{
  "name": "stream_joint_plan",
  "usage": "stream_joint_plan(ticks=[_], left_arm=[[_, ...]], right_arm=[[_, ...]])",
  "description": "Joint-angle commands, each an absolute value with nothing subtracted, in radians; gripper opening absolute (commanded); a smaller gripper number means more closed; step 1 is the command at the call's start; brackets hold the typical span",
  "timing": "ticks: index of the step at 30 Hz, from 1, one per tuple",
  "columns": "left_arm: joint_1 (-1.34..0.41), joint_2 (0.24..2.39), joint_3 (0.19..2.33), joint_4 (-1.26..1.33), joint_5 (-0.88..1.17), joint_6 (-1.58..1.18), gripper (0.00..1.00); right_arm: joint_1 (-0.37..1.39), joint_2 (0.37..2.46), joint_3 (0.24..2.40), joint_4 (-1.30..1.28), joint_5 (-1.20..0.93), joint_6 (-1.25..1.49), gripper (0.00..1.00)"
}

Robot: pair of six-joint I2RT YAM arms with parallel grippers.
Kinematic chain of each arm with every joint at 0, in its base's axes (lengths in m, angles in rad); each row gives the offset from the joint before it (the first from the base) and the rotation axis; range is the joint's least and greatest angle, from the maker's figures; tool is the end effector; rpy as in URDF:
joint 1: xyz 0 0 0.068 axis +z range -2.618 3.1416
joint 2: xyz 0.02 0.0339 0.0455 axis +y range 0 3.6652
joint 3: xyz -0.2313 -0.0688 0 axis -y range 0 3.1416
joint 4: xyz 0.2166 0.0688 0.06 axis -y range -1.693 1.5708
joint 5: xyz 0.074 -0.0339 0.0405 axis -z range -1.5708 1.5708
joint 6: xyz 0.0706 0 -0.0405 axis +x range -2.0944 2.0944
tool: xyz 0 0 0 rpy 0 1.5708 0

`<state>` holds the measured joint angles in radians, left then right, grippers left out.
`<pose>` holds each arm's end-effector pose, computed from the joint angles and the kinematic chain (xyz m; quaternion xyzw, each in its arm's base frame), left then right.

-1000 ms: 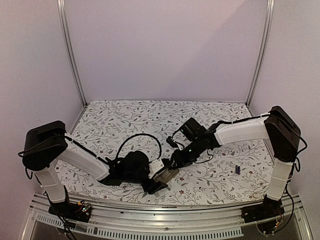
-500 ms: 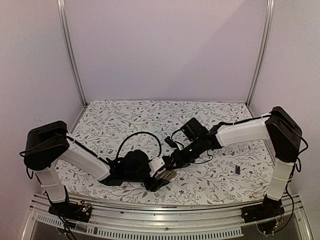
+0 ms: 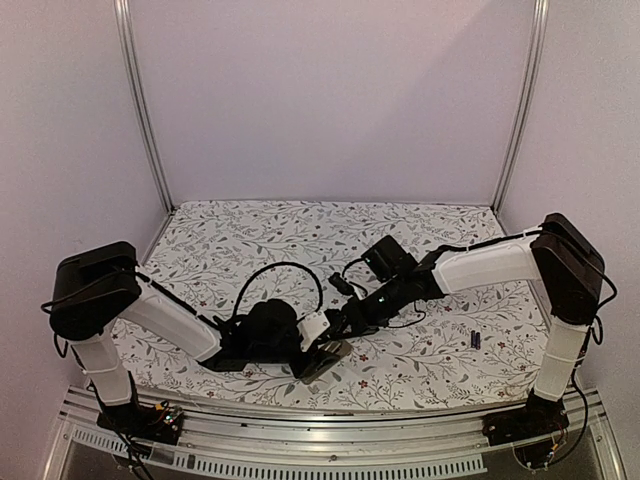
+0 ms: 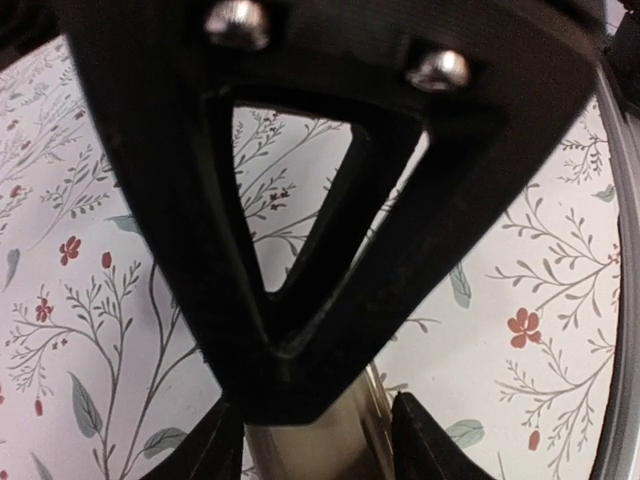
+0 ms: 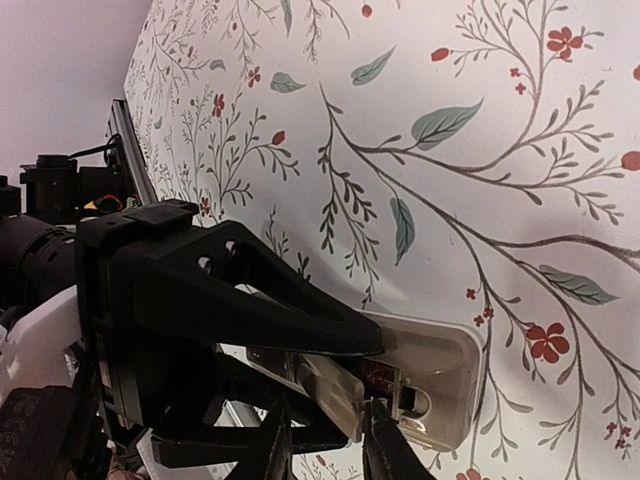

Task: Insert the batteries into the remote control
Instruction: Remove the battery cover from the remote control.

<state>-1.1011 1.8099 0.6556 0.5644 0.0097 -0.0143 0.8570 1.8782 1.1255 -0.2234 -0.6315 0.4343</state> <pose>0.1521 -0.3012 0.0840 0.4581 0.7539 -0.2529 0.3974 0.2058 0.3013 0.1212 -0.2796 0.8695 0.4047 0.0438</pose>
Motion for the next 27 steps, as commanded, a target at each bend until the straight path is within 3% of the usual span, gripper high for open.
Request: stream_joint_plan(ticks=[1, 8, 18, 27], left_arm=[[-1.094, 1.829, 0.663, 0.583, -0.025, -0.017, 0.46], [-1.095, 1.842, 0.669, 0.593, -0.037, -0.019, 0.37], [-1.095, 1.822, 0.649, 0.601, -0.026, -0.025, 0.13], [-1.095, 1.781, 0.638, 0.597, -0.022, -0.019, 0.08]], right_arm=[[0.856, 1.84, 1.111, -0.201, -0.652, 0.448, 0.24], [0.856, 1.838, 1.109, -0.198, -0.655, 0.448, 0.24], [0.853, 1.826, 1.108, -0.228, -0.615, 0.441, 0.23], [0.821, 1.77, 1.084, -0.239, -0.57, 0.426, 0.26]])
